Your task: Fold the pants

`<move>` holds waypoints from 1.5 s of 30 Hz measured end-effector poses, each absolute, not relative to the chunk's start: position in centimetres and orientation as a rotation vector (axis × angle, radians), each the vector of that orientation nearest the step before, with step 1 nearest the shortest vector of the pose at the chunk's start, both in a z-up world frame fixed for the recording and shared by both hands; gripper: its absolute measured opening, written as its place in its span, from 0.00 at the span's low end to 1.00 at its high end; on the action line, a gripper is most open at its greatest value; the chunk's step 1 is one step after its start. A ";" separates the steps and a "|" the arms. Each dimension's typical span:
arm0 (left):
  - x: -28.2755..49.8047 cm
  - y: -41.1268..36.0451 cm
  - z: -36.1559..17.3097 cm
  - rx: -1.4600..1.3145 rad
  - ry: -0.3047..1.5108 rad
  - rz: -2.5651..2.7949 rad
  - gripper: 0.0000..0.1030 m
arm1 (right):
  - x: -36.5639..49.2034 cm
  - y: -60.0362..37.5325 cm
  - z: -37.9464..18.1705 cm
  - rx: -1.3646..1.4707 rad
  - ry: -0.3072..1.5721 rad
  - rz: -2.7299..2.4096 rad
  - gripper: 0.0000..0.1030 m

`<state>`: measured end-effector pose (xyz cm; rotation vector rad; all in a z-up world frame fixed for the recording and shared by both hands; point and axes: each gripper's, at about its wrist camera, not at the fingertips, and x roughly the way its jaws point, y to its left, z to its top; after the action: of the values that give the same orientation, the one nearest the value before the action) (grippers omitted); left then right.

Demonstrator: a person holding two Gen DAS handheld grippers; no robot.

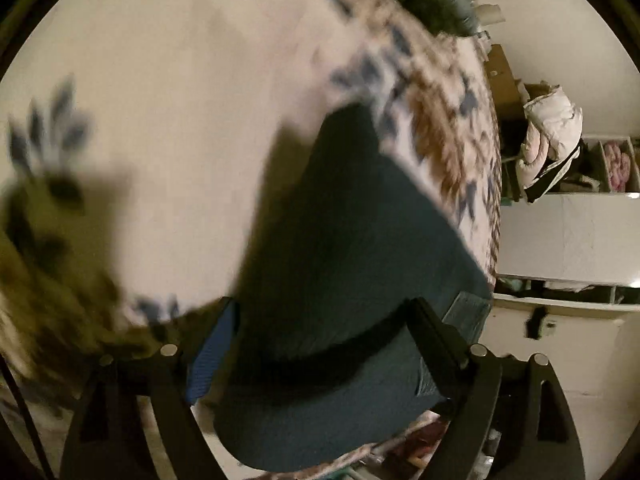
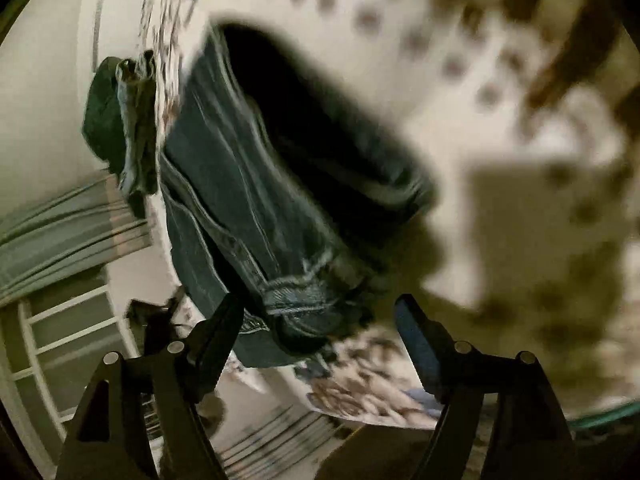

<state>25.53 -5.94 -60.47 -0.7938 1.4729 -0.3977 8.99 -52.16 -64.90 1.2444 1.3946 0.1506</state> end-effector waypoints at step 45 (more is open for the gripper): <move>42.3 1.7 -35.2 -0.653 1.142 -0.532 0.23 | 31.3 -35.9 -40.3 1.144 0.917 0.236 0.34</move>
<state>42.31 1.70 -35.24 -0.6533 1.1417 -0.5320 31.26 -35.88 -40.35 1.1441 0.9167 0.2364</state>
